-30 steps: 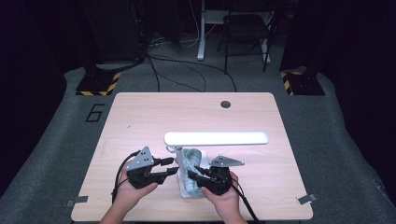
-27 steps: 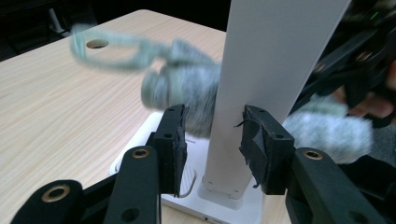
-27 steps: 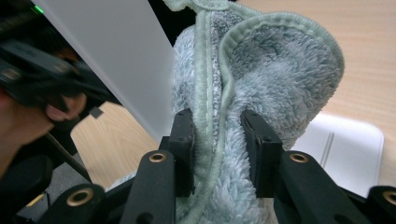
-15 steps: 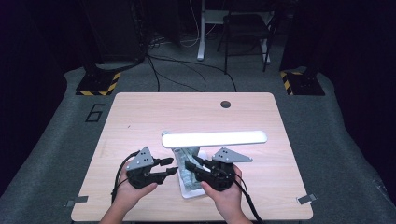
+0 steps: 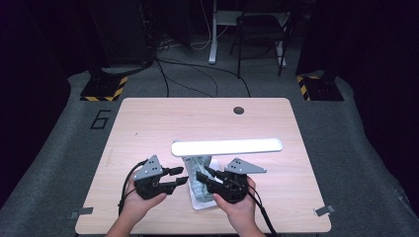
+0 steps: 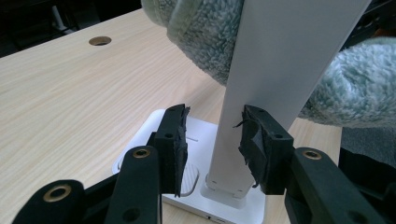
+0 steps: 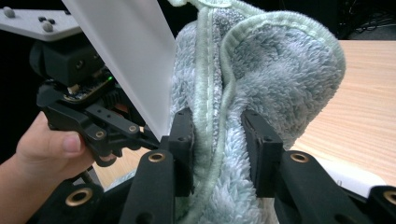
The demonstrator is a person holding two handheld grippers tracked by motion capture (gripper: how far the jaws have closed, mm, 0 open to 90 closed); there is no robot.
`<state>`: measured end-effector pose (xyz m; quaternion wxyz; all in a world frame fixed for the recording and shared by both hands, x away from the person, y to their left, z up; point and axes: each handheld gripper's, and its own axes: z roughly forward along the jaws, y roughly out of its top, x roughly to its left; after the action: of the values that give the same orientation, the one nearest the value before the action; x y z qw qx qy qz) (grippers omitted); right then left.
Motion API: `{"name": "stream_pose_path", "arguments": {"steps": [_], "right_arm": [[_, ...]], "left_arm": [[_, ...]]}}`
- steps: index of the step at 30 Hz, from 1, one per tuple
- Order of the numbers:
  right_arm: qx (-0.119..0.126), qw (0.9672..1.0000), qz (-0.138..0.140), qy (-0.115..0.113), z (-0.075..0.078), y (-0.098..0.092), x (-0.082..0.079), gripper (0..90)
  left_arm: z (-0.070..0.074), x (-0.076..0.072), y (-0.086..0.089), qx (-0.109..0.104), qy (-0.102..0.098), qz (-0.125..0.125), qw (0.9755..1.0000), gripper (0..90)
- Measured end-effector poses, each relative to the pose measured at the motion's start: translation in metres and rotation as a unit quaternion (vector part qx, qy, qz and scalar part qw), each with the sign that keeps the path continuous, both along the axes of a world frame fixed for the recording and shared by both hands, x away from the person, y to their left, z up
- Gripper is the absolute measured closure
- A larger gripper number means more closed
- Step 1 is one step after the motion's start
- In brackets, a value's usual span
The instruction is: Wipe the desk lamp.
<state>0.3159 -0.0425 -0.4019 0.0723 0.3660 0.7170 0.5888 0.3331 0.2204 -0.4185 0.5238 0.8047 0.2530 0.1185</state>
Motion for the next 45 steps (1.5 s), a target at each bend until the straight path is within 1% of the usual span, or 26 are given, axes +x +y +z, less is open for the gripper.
{"name": "stream_pose_path", "arguments": {"steps": [4, 5, 6, 7, 8, 9, 10, 12, 13, 16, 17, 18, 20, 21, 23, 25, 29, 30, 34, 35, 36, 39, 41, 43, 44, 45], "right_arm": [[0.0, 1.0, -0.004, 0.0, 0.003, -0.001, -0.002, 67.4], [0.014, 0.9997, -0.001, -0.02, 0.008, -0.002, -0.004, 67.2], [0.019, 0.9995, 0.0, -0.024, 0.012, -0.003, -0.006, 67.1], [0.026, 0.9992, 0.001, -0.029, 0.016, -0.004, -0.007, 67.0], [0.026, 0.9992, 0.001, -0.029, 0.016, -0.004, -0.007, 67.0], [0.032, 0.9988, 0.002, -0.037, 0.024, -0.005, -0.008, 67.0], [0.034, 0.9987, 0.003, -0.039, 0.027, -0.006, -0.008, 66.9], [0.038, 0.9985, 0.004, -0.039, 0.031, -0.006, -0.008, 66.8], [0.04, 0.9984, 0.005, -0.04, 0.032, -0.006, -0.008, 66.8], [0.038, 0.9983, 0.002, -0.045, 0.033, -0.006, -0.01, 66.7], [0.038, 0.9982, -0.001, -0.046, 0.032, -0.006, -0.01, 66.6], [0.042, 0.9982, 0.001, -0.044, 0.032, -0.007, -0.009, 66.6], [0.044, 0.9982, 0.001, -0.041, 0.031, -0.007, -0.008, 66.6], [0.046, 0.9982, 0.002, -0.039, 0.03, -0.008, -0.007, 66.5], [0.044, 0.9983, 0.003, -0.038, 0.03, -0.007, -0.007, 66.5], [0.042, 0.9984, 0.003, -0.038, 0.029, -0.007, -0.007, 66.5], [0.04, 0.9986, 0.003, -0.035, 0.026, -0.006, -0.007, 66.4], [0.036, 0.9989, 0.004, -0.029, 0.023, -0.005, -0.006, 66.4], [0.034, 0.9992, 0.002, -0.023, 0.017, -0.005, -0.005, 66.4], [0.032, 0.9993, 0.004, -0.019, 0.015, -0.006, -0.004, 66.4], [0.029, 0.9995, 0.003, -0.011, 0.011, -0.006, -0.003, 66.5], [0.027, 0.9996, 0.004, -0.009, 0.006, -0.007, -0.002, 66.6], [0.028, 0.9996, 0.002, -0.007, 0.006, -0.007, -0.003, 66.7], [0.025, 0.9996, 0.002, -0.013, 0.009, -0.006, -0.006, 67.1], [0.027, 0.9995, 0.002, -0.016, 0.011, -0.006, -0.006, 67.1], [0.032, 0.9994, 0.002, -0.017, 0.013, -0.006, -0.007, 67.2]], "left_arm": [[0.0, 0.001, 0.0, 0.003, -0.002, -0.008, 1.0, 59.9], [0.0, 0.001, 0.0, 0.002, 0.001, -0.011, 0.9999, 59.2], [-0.002, 0.002, 0.0, 0.0, 0.004, -0.019, 0.9998, 58.2], [-0.002, 0.003, 0.0, 0.003, 0.001, -0.027, 0.9996, 56.9], [-0.002, 0.003, 0.0, 0.003, 0.001, -0.027, 0.9996, 55.6], [-0.003, 0.003, 0.001, 0.001, 0.006, -0.049, 0.9988, 53.8], [-0.004, 0.003, 0.001, -0.006, 0.006, -0.058, 0.9983, 52.5], [-0.006, 0.004, 0.001, -0.015, 0.008, -0.07, 0.9974, 49.2], [-0.007, 0.004, 0.001, -0.015, 0.005, -0.068, 0.9976, 48.1], [-0.009, 0.005, -0.001, -0.014, 0.003, -0.072, 0.9973, 46.1], [-0.01, 0.005, -0.002, -0.012, 0.002, -0.078, 0.9968, 46.1], [-0.01, 0.005, -0.003, -0.01, 0.002, -0.086, 0.9962, 46.0], [-0.01, 0.004, -0.004, -0.01, 0.0, -0.086, 0.9963, 46.0], [-0.01, 0.004, -0.005, -0.012, -0.002, -0.095, 0.9954, 45.6], [-0.01, 0.003, -0.006, -0.01, -0.003, -0.1, 0.9949, 45.6], [-0.011, 0.003, -0.011, -0.003, -0.004, -0.094, 0.9956, 45.3], [-0.015, 0.003, -0.019, 0.003, -0.005, -0.092, 0.9958, 45.7], [-0.018, 0.003, -0.024, 0.01, -0.012, -0.076, 0.997, 51.1], [-0.02, 0.002, -0.025, 0.002, -0.017, -0.067, 0.9976, 51.9], [-0.02, 0.002, -0.025, 0.004, -0.013, -0.069, 0.9975, 51.9], [-0.021, 0.0, -0.026, 0.0, -0.016, -0.065, 0.9977, 52.1], [-0.022, 0.0, -0.026, -0.002, -0.016, -0.065, 0.9978, 52.2], [-0.022, -0.001, -0.027, -0.004, -0.018, -0.061, 0.998, 52.2], [-0.022, -0.001, -0.027, 0.0, -0.017, -0.06, 0.9981, 52.4], [-0.021, -0.001, -0.027, 0.003, -0.019, -0.059, 0.9981, 52.4], [-0.022, -0.002, -0.029, -0.001, -0.021, -0.054, 0.9983, 52.5]]}}
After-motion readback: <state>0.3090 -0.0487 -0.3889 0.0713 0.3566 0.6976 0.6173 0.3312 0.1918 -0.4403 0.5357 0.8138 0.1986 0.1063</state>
